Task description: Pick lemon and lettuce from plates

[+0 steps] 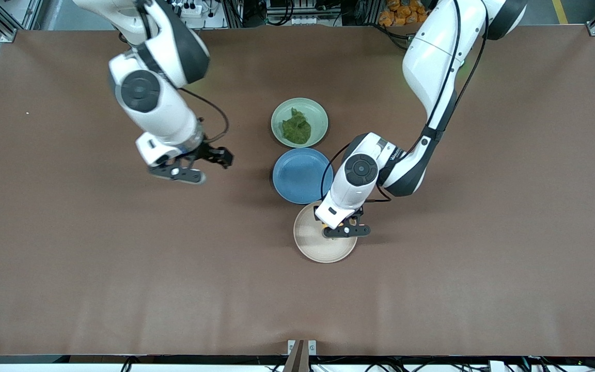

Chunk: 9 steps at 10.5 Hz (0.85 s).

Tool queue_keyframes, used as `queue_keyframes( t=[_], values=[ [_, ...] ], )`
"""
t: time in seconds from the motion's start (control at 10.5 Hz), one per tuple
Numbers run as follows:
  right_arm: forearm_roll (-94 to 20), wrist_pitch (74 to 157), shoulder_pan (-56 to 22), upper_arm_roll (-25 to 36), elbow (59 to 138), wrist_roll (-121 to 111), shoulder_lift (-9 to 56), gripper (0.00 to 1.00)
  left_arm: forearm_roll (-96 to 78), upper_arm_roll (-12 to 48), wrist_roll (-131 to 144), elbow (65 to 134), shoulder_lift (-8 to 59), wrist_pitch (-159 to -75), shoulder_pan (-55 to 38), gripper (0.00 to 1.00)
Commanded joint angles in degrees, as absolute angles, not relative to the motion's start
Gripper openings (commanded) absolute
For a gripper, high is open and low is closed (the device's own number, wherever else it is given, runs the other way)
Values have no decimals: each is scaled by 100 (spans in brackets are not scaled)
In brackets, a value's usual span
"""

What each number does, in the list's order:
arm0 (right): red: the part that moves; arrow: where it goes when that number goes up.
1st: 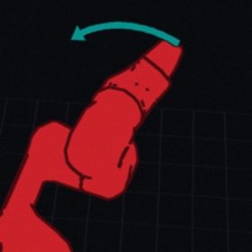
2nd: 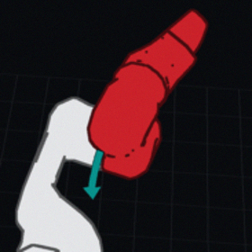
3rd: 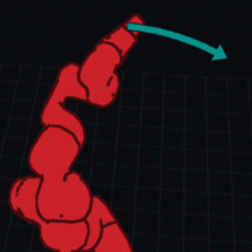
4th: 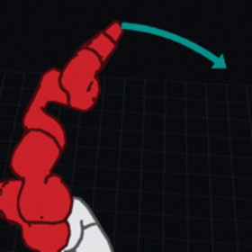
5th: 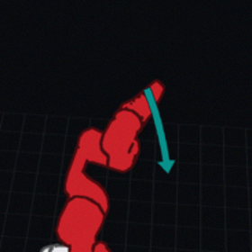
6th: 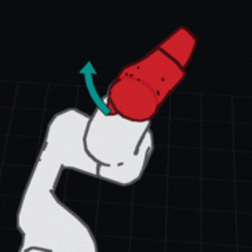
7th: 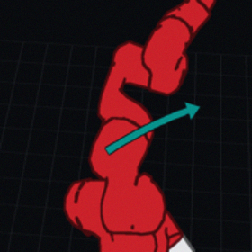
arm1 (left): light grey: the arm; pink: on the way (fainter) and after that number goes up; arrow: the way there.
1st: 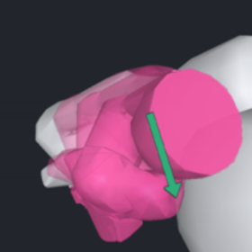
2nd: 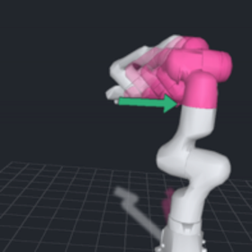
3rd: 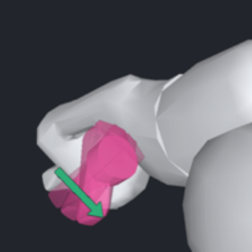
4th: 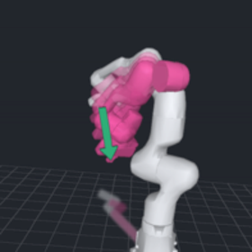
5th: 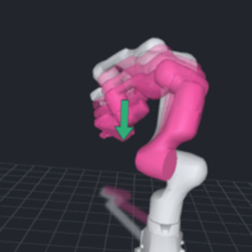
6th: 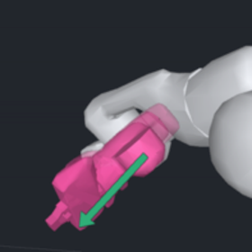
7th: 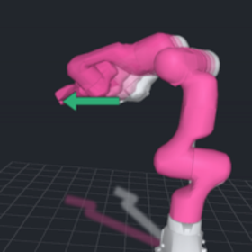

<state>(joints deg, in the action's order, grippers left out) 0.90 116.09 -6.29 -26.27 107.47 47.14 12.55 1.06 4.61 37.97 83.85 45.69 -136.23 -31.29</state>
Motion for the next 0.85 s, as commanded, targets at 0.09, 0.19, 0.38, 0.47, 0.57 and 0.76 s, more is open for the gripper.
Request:
queue_keyframes(
  t=[0.09, 0.19, 0.38, 0.47, 0.57, 0.76],
  values=[
    [114, 12240, -957, -2882, 11098, 5763, 1520, 100, 369, 360, 3990, 8279, 4790, -13746, -3190, 5],
    [114, 12617, -1010, -3005, 11344, 5974, 1529, 100, 369, 360, 3990, 8271, 4755, -13746, -3190, 0],
    [332, 13103, -1325, -3164, 11566, 6579, 1800, 100, 369, 360, 3999, 8279, 4598, -13667, -3182, 0],
    [778, 13218, -1562, -3164, 11549, 7088, 2063, 100, 369, 360, 3999, 8271, 4440, -13484, -3147, 0],
    [1296, 13367, -1738, -3173, 11558, 7641, 2353, 100, 360, 369, 3999, 8271, 4299, -13265, -3138, 0],
    [2010, 13622, -1977, -3234, 11540, 8425, 2846, 100, 369, 360, 3964, 8271, 3843, -12764, -3059, 0]
  ],
)
